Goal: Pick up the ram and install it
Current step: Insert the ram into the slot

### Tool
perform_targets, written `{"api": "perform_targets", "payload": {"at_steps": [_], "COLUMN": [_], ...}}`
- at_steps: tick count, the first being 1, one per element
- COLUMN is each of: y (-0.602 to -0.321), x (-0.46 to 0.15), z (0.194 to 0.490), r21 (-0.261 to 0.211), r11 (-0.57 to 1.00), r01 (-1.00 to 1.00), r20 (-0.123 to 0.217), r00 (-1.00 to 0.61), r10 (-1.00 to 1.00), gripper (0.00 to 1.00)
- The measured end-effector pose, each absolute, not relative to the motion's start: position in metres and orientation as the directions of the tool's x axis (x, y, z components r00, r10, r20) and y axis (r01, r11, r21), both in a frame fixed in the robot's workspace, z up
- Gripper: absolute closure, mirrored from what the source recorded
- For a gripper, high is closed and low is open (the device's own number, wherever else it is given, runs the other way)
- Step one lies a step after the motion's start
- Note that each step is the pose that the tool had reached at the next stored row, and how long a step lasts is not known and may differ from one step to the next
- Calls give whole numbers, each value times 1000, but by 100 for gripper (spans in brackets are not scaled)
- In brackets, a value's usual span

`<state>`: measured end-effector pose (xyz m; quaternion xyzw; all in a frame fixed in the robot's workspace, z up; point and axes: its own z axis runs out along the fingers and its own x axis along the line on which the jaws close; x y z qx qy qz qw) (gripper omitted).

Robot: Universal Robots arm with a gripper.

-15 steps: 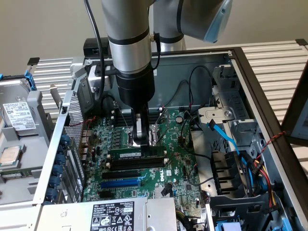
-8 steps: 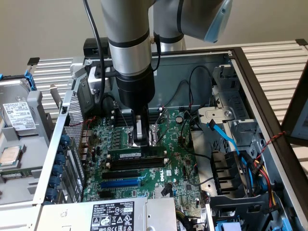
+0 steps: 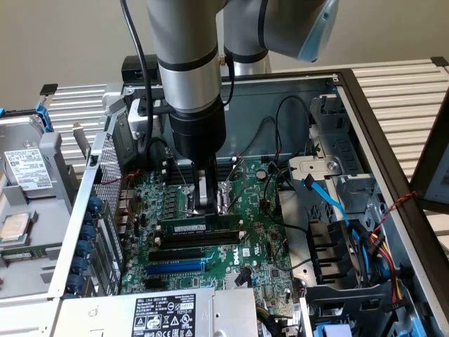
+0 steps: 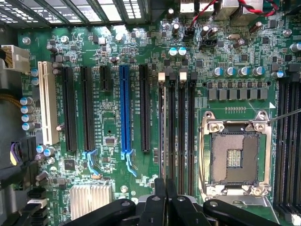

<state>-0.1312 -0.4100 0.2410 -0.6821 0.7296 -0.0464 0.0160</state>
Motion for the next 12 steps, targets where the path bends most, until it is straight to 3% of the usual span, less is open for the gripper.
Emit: {"api": "perform_targets", "payload": {"at_steps": [12], "y": [-410], "x": [-133], "z": [237], "r21": [-86], "r11": [65], "r01": [-994], "r20": [40], "r00": [-69], "r10": [-997], "gripper": [88]}}
